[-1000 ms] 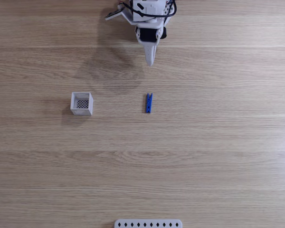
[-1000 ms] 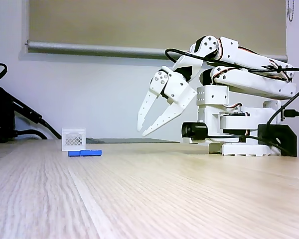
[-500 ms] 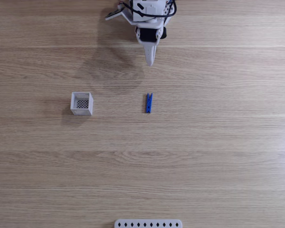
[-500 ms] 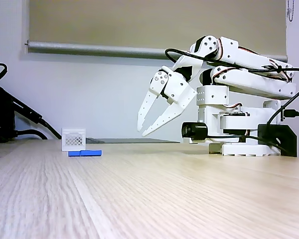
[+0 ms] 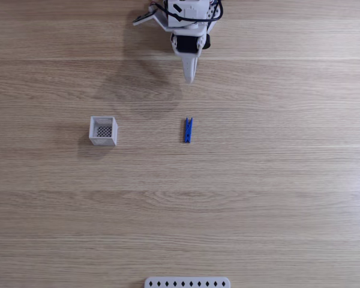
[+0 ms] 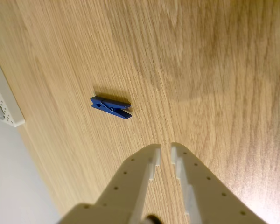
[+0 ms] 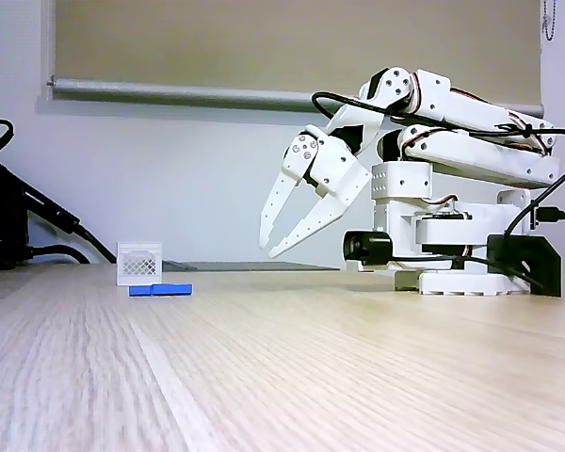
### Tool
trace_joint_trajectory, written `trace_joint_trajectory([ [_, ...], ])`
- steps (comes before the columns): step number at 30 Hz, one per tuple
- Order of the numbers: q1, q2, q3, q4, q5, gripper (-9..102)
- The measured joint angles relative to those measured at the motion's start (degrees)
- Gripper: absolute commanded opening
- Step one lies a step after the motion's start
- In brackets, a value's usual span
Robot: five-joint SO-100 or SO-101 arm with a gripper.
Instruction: Grasp a peg and put it in the crate.
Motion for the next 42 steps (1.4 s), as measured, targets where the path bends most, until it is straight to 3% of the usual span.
trace_joint_trajectory([
  [25,0.00,-0.35,0.00,0.00,0.00,1],
  [33,0.00,-16.70,-3.96,-0.09,-0.44,1],
  [37,0.00,-29.09,-11.16,-2.72,-6.42,1],
  [42,0.00,-47.20,-25.05,-7.47,-22.85,1],
])
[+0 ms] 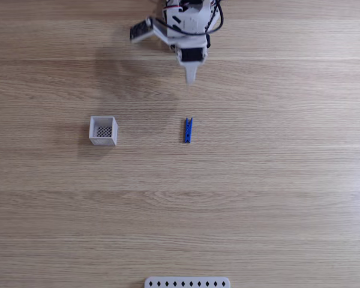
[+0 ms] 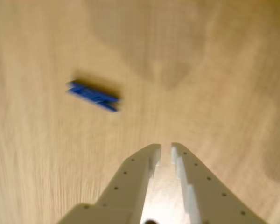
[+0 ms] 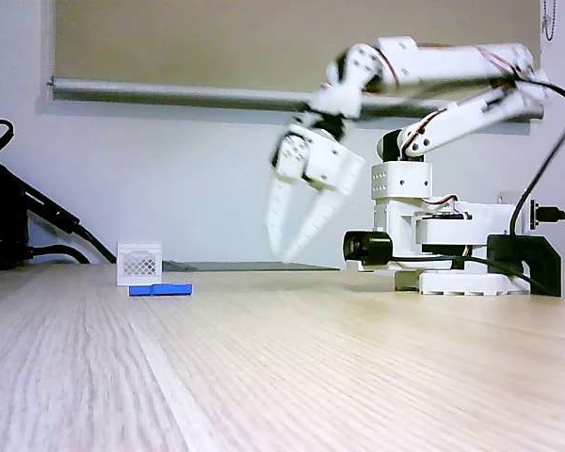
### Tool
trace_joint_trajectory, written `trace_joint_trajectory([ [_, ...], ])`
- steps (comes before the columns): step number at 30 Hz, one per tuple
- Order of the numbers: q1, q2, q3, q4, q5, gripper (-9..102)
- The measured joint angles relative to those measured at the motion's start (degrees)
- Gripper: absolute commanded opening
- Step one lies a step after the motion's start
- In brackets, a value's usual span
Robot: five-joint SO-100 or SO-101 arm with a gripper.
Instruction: Grasp a peg and put it in the crate.
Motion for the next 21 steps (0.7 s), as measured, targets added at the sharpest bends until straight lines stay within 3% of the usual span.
trace_joint_trajectory([
  [7,0.00,-22.06,-20.04,-5.19,-34.98,2],
  [15,-0.35,-38.58,-29.00,-6.06,-83.14,2],
  [18,-0.53,-42.19,-30.94,-6.06,-92.11,2],
  [21,-0.53,-45.79,-33.40,-6.06,-93.25,2],
])
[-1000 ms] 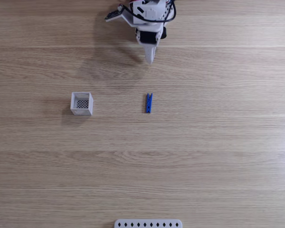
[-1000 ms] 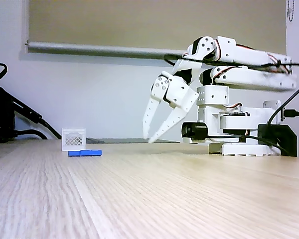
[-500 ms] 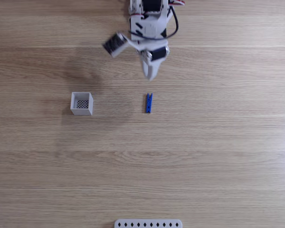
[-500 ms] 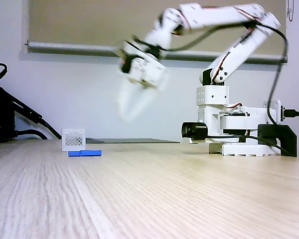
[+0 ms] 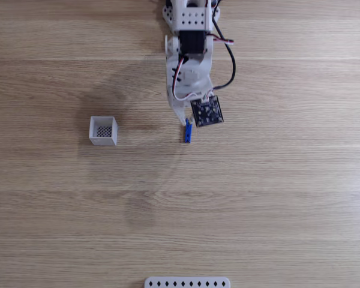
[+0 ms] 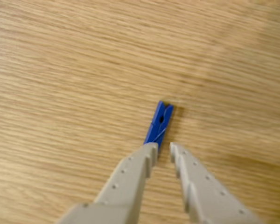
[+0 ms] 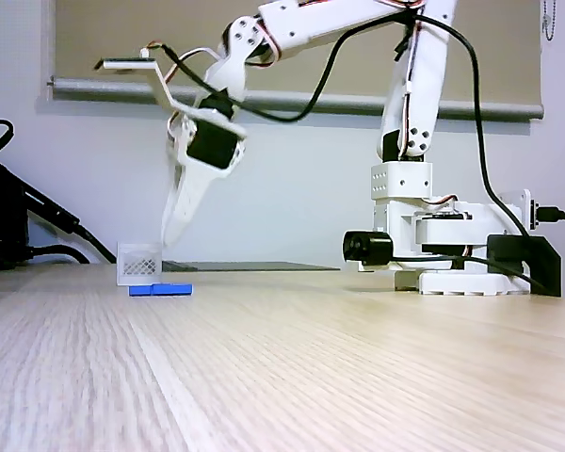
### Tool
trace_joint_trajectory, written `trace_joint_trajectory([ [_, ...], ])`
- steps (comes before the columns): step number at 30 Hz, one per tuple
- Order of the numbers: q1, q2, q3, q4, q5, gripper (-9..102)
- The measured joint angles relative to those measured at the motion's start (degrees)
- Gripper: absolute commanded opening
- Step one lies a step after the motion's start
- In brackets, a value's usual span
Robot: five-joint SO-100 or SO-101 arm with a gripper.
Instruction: Grasp a peg and put it in the crate.
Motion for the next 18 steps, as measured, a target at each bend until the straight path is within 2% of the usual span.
trace_joint_trajectory([
  [4,0.00,-4.31,-3.08,0.00,2.99,6],
  [10,0.00,-6.59,-4.75,0.00,8.17,25],
  [18,0.26,-7.21,-4.75,0.00,11.34,21],
])
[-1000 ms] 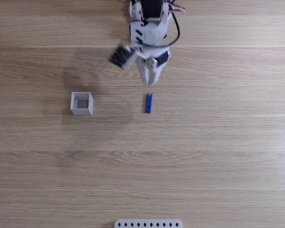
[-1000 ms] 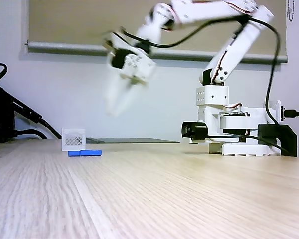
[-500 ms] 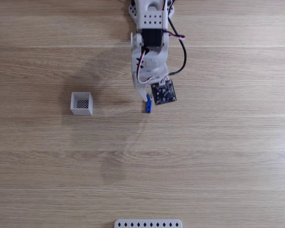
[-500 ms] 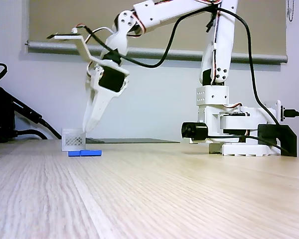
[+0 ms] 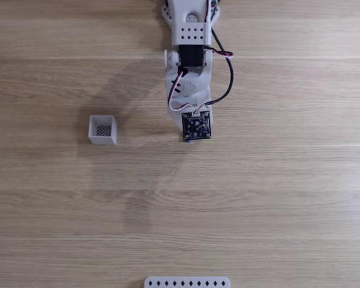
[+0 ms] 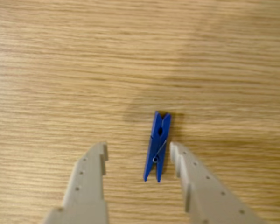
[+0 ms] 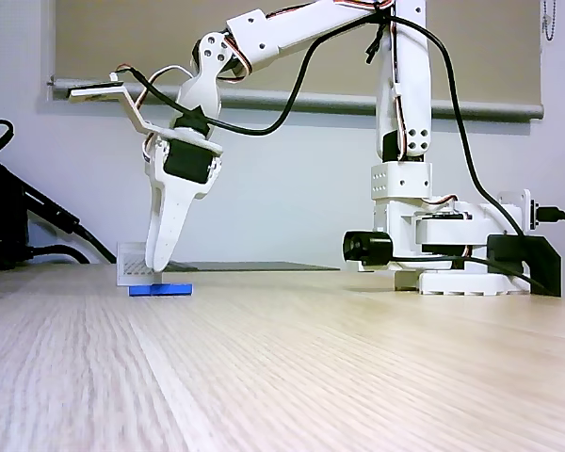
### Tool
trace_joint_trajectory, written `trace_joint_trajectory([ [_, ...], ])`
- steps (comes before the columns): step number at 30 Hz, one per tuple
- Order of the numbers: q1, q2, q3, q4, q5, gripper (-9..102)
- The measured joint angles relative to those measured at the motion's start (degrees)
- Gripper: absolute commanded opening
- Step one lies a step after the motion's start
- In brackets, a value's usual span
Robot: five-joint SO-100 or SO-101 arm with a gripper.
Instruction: Grasp a peg and put it in the crate.
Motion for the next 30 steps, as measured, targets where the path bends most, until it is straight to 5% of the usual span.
trace_joint_trajectory([
  [23,2.02,-3.96,1.49,0.00,0.70,17],
  [30,2.11,-3.96,2.11,-0.26,0.79,-3],
])
